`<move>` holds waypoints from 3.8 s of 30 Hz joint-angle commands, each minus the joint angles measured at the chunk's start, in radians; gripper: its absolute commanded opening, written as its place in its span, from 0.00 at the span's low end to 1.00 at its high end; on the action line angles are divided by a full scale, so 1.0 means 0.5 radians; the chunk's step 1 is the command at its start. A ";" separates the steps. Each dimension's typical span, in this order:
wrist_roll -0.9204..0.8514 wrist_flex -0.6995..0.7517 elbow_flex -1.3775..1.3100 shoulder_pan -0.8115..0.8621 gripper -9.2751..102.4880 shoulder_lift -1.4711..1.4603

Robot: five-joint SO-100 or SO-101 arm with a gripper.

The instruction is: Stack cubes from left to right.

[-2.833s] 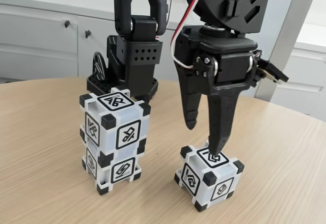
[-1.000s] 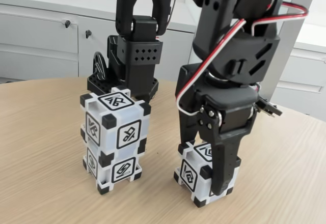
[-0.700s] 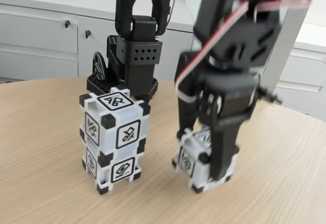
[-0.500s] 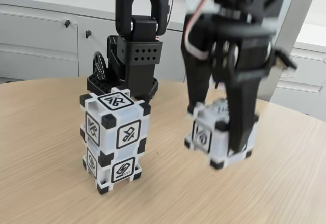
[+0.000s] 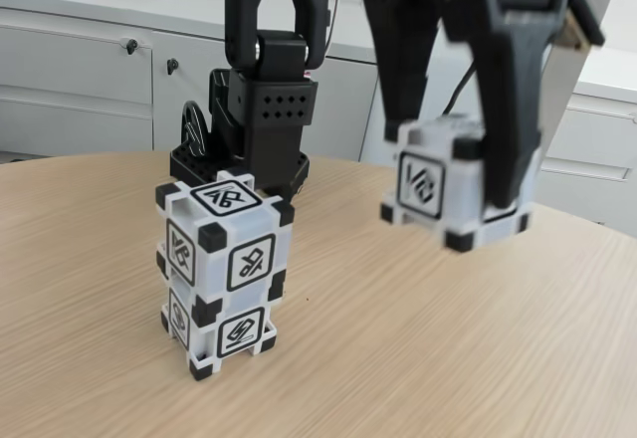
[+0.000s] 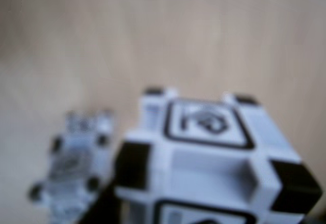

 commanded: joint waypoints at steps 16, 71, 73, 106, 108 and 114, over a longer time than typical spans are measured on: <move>-0.074 0.031 -0.064 0.031 0.21 0.951; -0.693 0.009 0.911 1.031 0.17 0.936; -0.699 0.009 0.914 1.031 0.17 0.936; -0.742 0.006 0.917 1.157 0.35 0.933; -0.742 0.006 0.917 1.147 0.37 0.936; -0.727 0.009 0.899 1.141 0.38 0.951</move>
